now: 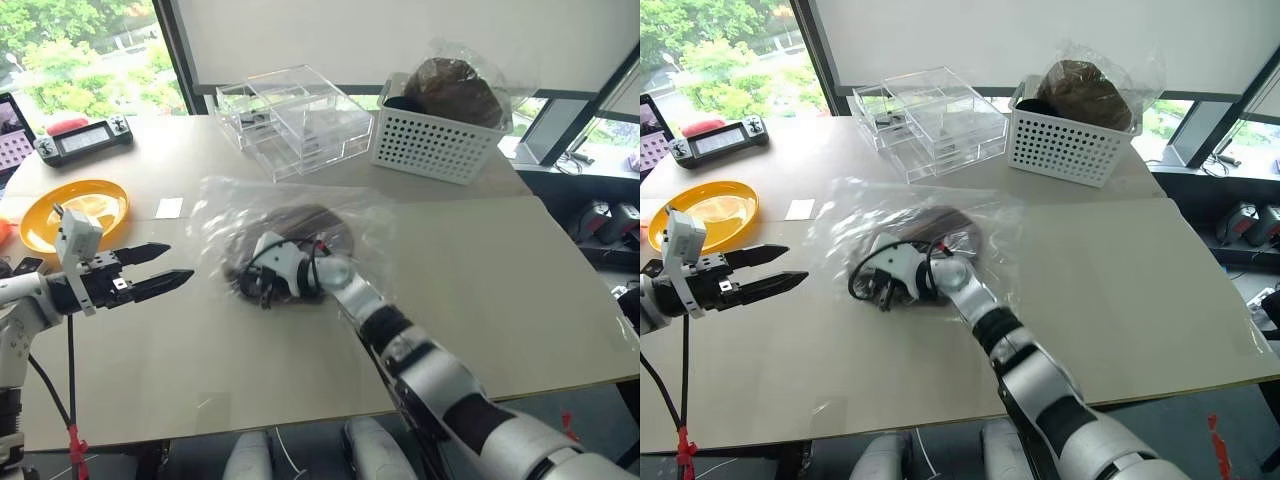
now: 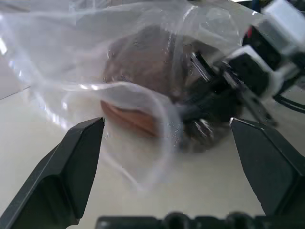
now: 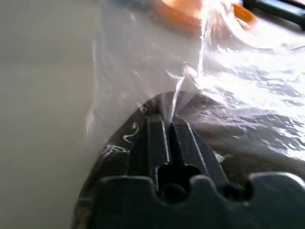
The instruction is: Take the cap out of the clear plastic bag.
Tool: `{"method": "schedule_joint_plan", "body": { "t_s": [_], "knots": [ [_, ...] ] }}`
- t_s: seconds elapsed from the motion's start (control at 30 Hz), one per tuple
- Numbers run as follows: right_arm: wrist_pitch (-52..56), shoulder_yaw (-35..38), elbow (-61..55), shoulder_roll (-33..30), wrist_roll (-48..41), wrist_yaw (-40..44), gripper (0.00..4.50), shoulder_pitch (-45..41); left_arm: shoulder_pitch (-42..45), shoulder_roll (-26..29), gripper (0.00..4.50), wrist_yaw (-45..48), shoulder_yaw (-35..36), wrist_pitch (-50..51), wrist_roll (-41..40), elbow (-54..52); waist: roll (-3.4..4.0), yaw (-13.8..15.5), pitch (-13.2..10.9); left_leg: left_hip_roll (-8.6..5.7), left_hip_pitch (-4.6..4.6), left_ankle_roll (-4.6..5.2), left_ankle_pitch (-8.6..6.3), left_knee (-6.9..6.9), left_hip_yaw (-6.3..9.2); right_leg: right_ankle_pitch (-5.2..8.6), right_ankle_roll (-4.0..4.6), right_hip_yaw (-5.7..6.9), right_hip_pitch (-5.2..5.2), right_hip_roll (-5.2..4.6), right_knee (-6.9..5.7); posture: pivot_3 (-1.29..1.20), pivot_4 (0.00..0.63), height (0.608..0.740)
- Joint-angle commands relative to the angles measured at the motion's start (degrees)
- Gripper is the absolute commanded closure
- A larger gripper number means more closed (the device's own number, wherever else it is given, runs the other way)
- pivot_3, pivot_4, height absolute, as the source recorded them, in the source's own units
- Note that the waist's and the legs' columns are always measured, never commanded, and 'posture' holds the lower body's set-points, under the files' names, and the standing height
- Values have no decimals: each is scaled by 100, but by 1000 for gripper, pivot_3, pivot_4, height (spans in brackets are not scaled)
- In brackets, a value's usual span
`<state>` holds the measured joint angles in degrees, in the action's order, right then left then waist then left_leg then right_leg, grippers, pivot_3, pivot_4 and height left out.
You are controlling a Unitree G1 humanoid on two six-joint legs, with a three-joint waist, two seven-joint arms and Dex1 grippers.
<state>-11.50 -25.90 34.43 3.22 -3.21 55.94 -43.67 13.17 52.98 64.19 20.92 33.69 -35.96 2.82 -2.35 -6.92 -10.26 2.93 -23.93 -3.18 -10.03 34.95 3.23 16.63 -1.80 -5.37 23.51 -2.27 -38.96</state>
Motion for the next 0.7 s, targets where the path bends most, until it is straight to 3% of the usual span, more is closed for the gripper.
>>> {"method": "schedule_joint_plan", "body": {
  "t_s": [0.03,0.2,0.3,0.43,0.7],
  "knots": [
    [179,-157,-1567,-538,-703,1412,4463,255,185,-10,0,61,-76,-153,58,75,3,28,-3,-3,-13,-1,0,7,0,-1,0,3,7,-6,0,0,150,735],
    [492,-407,-2135,-1762,-1025,3053,4463,471,425,-27,0,142,-278,-182,114,235,1,170,-7,-11,-10,-2,0,38,-1,-2,-8,12,-9,-17,7,0,150,735],
    [424,-626,-2257,-2360,-982,3626,4463,465,531,-36,0,184,-369,-207,176,331,7,255,-11,-9,22,-1,1,38,-1,20,-42,15,-35,-11,5,0,150,735],
    [-1788,-1082,-876,-2896,376,3494,4463,-111,700,-29,0,287,-534,-237,282,480,7,284,-11,-4,25,-1,2,38,-6,21,-44,7,-32,-3,5,0,150,735],
    [-4345,-1028,1584,-2578,1410,2154,4463,-1628,765,-88,0,378,-696,-268,392,571,6,303,-11,-5,90,-3,3,36,-5,21,-43,6,-101,-4,13,0,150,735]
  ]
}}
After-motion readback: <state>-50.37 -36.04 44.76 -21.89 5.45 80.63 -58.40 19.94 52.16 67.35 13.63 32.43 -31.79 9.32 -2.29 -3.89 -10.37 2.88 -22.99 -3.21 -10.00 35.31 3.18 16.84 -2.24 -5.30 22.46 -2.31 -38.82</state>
